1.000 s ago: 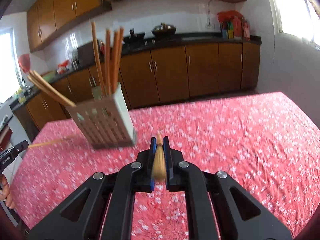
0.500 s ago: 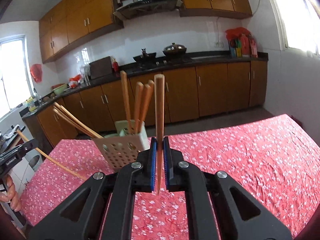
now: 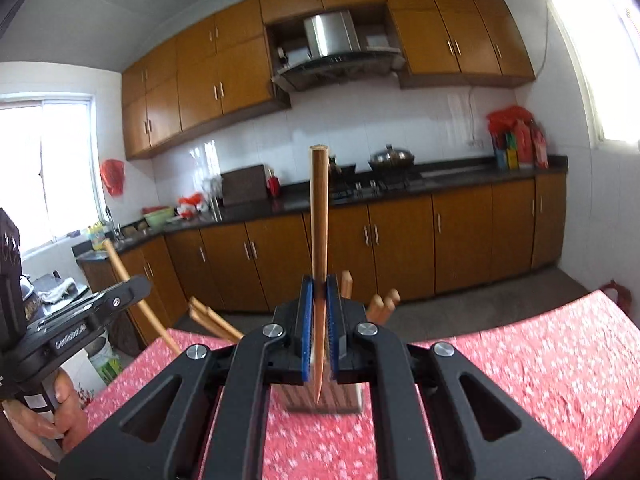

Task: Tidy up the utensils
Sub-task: 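Open the left tool to drop its chopstick while the right tool releases its chopstick into the holder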

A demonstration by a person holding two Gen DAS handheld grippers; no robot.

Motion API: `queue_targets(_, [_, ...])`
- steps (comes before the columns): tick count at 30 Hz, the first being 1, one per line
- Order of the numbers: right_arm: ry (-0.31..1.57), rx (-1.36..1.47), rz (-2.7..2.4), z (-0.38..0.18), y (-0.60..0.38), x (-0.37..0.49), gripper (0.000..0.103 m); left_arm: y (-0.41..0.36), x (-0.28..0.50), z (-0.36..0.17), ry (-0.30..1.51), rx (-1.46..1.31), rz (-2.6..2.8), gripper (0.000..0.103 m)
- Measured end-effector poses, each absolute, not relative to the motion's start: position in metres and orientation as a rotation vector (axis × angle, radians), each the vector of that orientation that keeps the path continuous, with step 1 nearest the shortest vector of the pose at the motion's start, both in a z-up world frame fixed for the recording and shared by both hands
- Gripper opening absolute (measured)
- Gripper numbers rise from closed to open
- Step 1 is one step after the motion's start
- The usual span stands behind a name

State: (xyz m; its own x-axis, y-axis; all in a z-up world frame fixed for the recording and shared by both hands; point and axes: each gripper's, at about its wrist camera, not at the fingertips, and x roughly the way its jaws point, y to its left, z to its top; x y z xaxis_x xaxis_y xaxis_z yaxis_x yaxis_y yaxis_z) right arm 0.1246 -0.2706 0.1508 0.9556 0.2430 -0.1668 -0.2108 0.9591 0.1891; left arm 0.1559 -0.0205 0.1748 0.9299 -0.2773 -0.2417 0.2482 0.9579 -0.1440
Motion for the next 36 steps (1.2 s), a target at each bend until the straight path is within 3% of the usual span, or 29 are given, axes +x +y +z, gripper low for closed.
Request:
queue_targets(10, [0.126,0.174,0.201,0.161,-0.268,0.157,0.007,-0.031,0.198,0.214,0.155,-0.185,-0.193,0.007])
queue_targets(22, [0.211,0.154,0.198,0.125,-0.255,0.194,0.008,-0.039,0.241,0.168,0.255,-0.187,-0.181,0.009])
queue_targets(24, [0.210,0.162,0.202,0.126,-0.258,0.191,0.010,-0.033,0.239,0.166,0.257,-0.194,-0.178,0.021])
queue_targets(27, [0.190,0.171,0.189,0.132,-0.263,0.179,0.033,-0.026,0.230,0.171,0.236,-0.203,-0.167,0.032])
queue_targets(31, [0.161,0.178,0.181,0.141,-0.273,0.159,0.035,-0.012,0.209,0.177,0.214,-0.200,-0.151,0.046])
queue_targets(33, [0.154,0.179,0.175,0.143,-0.278,0.146,0.044,-0.004,0.195,0.177,0.206,-0.190,-0.140,0.056])
queue_targets(34, [0.145,0.180,0.168,0.143,-0.281,0.135,0.054,0.002,0.185,0.176,0.202,-0.181,-0.132,0.060])
queue_targets(36, [0.131,0.174,0.153,0.141,-0.284,0.118,0.066,0.011,0.167,0.171,0.196,-0.164,-0.121,0.078])
